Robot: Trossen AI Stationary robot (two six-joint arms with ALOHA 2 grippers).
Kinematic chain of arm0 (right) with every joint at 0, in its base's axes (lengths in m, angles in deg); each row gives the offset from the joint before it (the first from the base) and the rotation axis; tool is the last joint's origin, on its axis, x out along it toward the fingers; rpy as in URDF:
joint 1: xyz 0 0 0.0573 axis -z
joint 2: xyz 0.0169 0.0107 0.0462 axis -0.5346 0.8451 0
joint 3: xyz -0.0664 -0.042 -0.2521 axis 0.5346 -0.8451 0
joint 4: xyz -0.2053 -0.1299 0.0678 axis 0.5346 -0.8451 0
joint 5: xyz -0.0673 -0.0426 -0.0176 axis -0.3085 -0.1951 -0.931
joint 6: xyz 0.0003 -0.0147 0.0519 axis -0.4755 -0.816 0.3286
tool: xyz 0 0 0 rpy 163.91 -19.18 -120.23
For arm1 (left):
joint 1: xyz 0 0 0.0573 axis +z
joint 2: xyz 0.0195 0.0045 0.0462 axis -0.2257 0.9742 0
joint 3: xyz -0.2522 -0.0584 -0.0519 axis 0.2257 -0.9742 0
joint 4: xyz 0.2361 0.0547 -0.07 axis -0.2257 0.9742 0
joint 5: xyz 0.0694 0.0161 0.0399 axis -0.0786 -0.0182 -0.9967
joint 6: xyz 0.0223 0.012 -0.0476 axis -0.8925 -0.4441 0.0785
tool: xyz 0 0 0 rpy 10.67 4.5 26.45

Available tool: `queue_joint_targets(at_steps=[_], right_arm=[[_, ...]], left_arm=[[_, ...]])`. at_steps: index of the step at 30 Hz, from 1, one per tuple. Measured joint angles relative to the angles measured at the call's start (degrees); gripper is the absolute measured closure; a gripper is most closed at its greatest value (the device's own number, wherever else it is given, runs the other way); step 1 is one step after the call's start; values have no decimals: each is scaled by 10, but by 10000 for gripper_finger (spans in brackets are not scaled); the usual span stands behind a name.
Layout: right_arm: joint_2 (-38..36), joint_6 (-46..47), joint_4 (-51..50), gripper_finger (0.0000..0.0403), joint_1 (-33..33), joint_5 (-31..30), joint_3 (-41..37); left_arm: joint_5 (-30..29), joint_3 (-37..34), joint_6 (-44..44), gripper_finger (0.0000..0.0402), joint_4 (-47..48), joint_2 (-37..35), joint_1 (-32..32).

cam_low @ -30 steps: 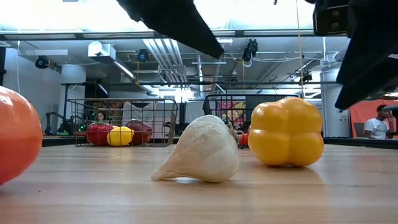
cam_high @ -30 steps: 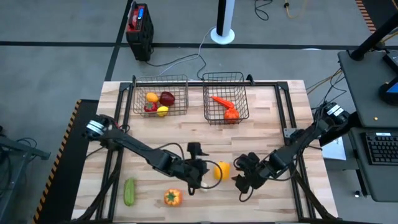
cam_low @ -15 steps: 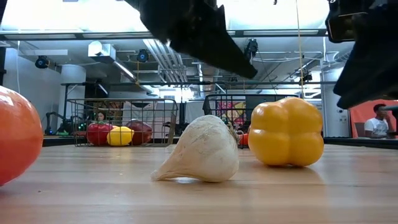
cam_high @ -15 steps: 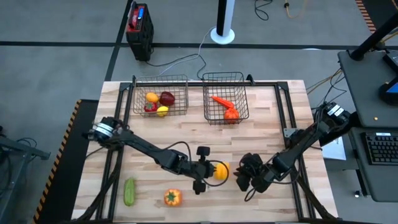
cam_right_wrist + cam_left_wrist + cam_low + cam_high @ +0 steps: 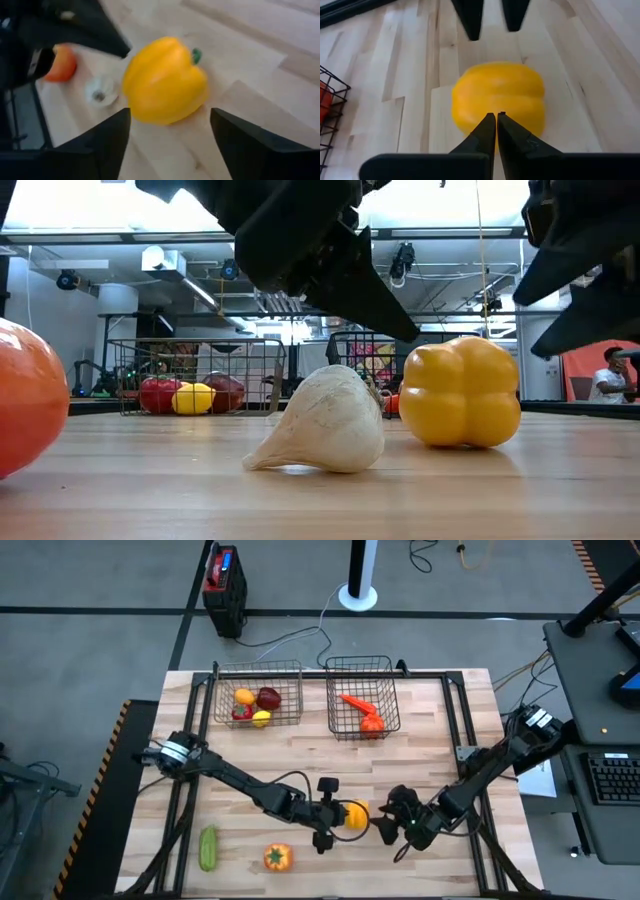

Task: Sort produce into baskets
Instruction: Put the bell pepper into the black wire basket

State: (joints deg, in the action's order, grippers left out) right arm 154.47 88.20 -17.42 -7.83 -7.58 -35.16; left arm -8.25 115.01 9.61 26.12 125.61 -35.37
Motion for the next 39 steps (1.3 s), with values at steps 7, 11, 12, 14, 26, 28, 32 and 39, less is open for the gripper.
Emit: queue_joint_targets(at_steps=[7, 11, 12, 14, 26, 28, 32, 39], right_arm=[[4, 62, 75, 83, 0, -41, -51], [5, 63, 161, 69, 0, -42, -88], [5, 63, 178, 66, 0, -42, -96], [5, 64, 208, 62, 0, -42, -111], [57, 98, 242, 53, 0, -36, -111], [64, 97, 254, 53, 0, -37, -111], [74, 86, 277, 53, 0, -37, -111], [76, 49, 287, 53, 6, -42, -111]], left_arm=[[-2, 0, 1, 401, 1, 0, 0], [-3, 0, 2, 401, 4, 0, 0], [-3, -1, 4, 401, 5, 0, 0], [-3, -3, 5, 401, 4, 0, 0], [-3, -5, 5, 402, -7, 0, 1], [-2, -5, 5, 402, -8, 0, 1], [1, -18, 5, 402, -17, -1, 1], [2, -48, 20, 401, -41, -1, 1]])
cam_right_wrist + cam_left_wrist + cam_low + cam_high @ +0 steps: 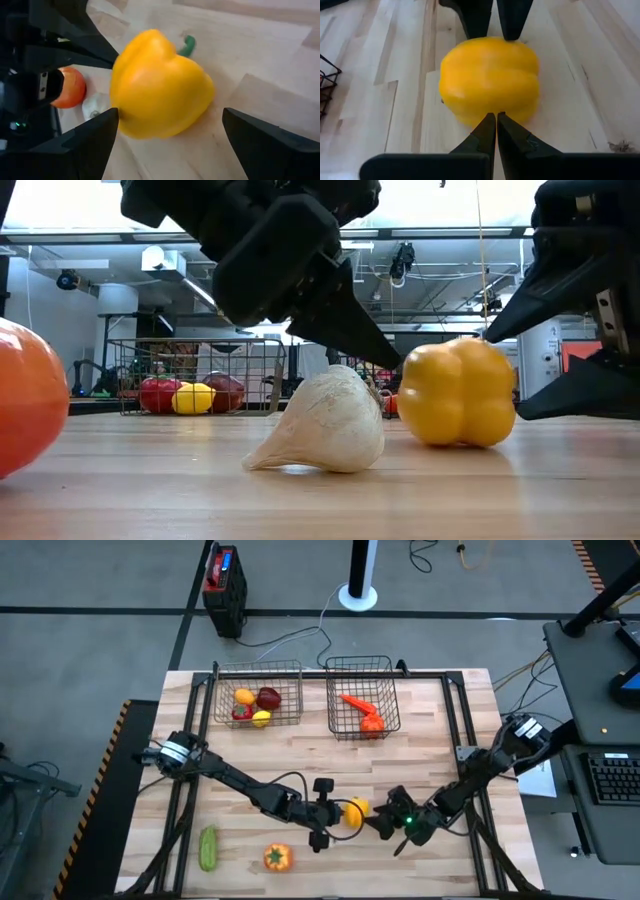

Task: Sort produce into baskets
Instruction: Put the bell pepper into the black wire basket

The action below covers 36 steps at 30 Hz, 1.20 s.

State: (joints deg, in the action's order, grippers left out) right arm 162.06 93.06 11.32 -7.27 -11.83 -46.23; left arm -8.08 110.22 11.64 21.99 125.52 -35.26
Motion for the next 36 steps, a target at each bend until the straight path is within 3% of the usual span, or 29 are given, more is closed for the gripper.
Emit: queue_joint_targets(at_steps=[15, 19, 24, 32, 36], right_arm=[[1, -132, 4, 53, 25, 19, 0], [-26, -212, -12, 53, 25, 64, 0], [-74, -282, -85, 53, 25, 76, 0], [-131, -578, -105, 53, 27, 75, 9], [-145, -660, -103, 53, 32, 68, 30]], left_arm=[[11, -13, 5, 401, 3, -1, 3], [-7, -14, 3, 401, 7, -13, 3], [-7, -14, -8, 402, 7, -14, 10], [-5, -14, -9, 402, -1, -7, 14], [-21, -14, -9, 401, -1, -7, 16]])
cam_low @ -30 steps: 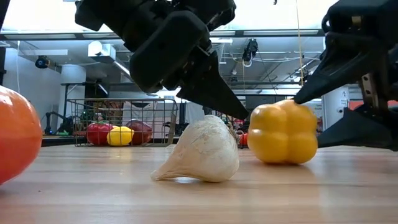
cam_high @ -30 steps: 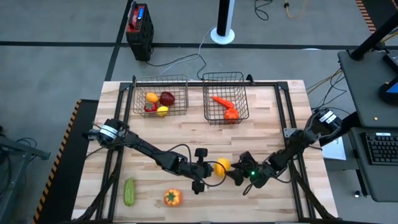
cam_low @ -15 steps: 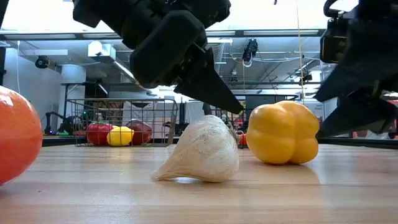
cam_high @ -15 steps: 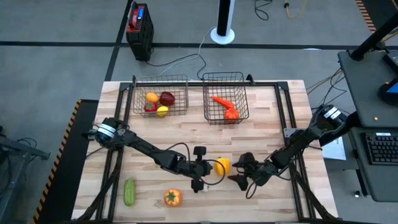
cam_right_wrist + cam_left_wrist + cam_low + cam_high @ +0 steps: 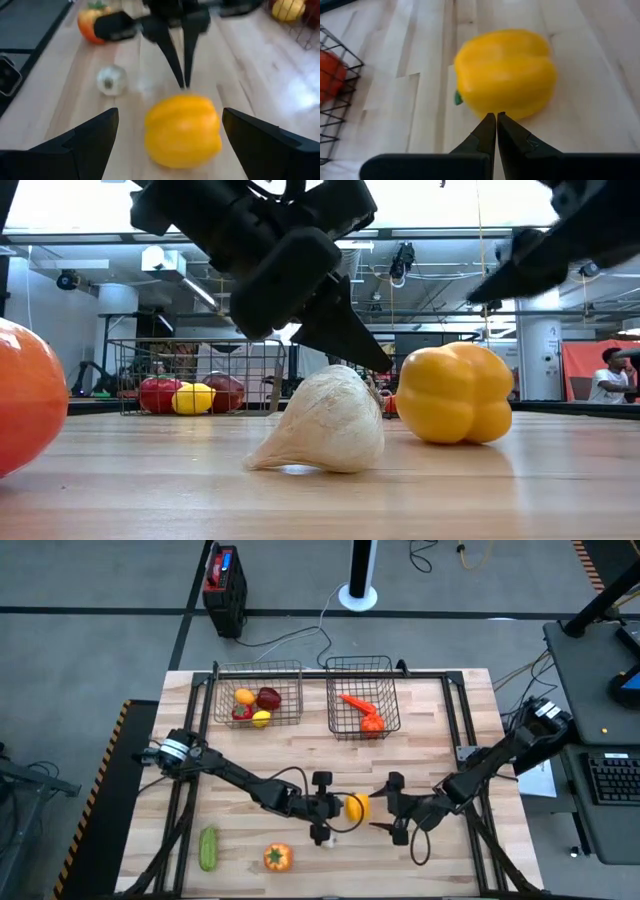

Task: Sort produce into baskets
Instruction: Put the bell pepper into the black wire basket

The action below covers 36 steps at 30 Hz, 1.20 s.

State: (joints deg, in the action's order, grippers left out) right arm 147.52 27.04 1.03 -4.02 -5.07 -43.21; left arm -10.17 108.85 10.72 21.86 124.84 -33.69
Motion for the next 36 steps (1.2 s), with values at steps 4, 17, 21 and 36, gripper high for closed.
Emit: queue_joint_targets(at_steps=[4, 17, 21, 36], right_arm=[[-4, 24, -1, 53, 0, -5, 11], [15, 101, -64, 53, 7, -6, 13], [31, 83, -64, 42, 10, -24, 21], [74, 79, -192, 19, 26, -31, 102]], left_arm=[[-16, 0, -7, 402, 0, 0, 1], [-21, 0, -6, 402, 4, 0, 1], [-21, 0, -6, 402, 5, 0, 2], [-13, -10, 14, 402, 5, 1, 3]])
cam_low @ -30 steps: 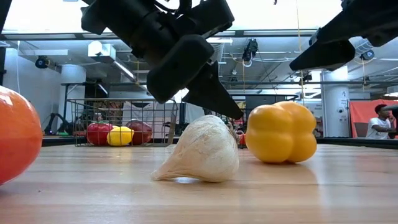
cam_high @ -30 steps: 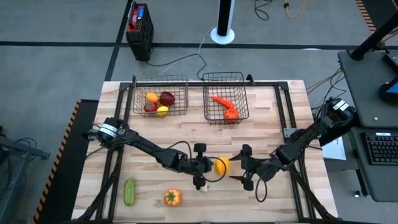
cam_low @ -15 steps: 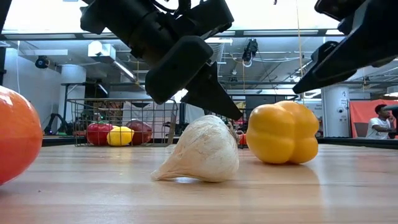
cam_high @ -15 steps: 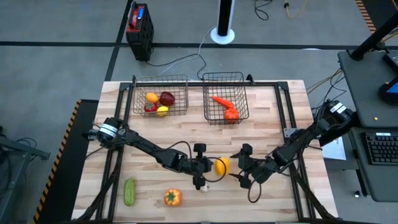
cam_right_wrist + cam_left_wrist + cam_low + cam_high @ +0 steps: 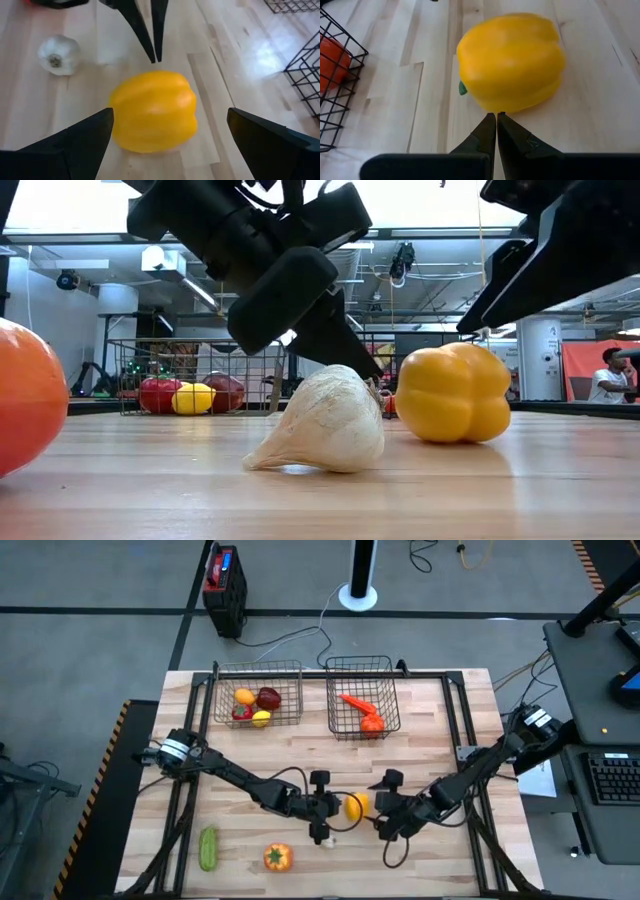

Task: Sort produce into baskets
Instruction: Put the bell pepper into the black wire basket

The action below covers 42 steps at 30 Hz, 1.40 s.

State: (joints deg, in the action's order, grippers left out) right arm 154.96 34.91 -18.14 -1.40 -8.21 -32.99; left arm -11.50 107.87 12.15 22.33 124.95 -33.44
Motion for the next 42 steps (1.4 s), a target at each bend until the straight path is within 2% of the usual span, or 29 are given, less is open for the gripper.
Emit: queue_joint_targets(at_steps=[2, 5, 23, 31, 37, 42], right_arm=[[0, -5, 2, 19, 0, 9, 2], [2, -32, 8, 19, 2, 62, 2], [39, -82, 15, 19, 37, 71, 4], [51, -96, 20, 19, 63, 118, 3], [79, -128, 39, 19, 68, 131, 4], [74, -142, 41, 20, 68, 133, 4]], left_arm=[[0, -1, 0, 402, -4, 0, 0], [0, -1, 0, 402, -8, 0, 0], [35, -1, -6, 402, -46, 20, 13], [65, -1, -8, 402, -65, 31, 21], [81, -1, -6, 402, -84, 45, 24], [84, -1, -6, 402, -85, 45, 24]])
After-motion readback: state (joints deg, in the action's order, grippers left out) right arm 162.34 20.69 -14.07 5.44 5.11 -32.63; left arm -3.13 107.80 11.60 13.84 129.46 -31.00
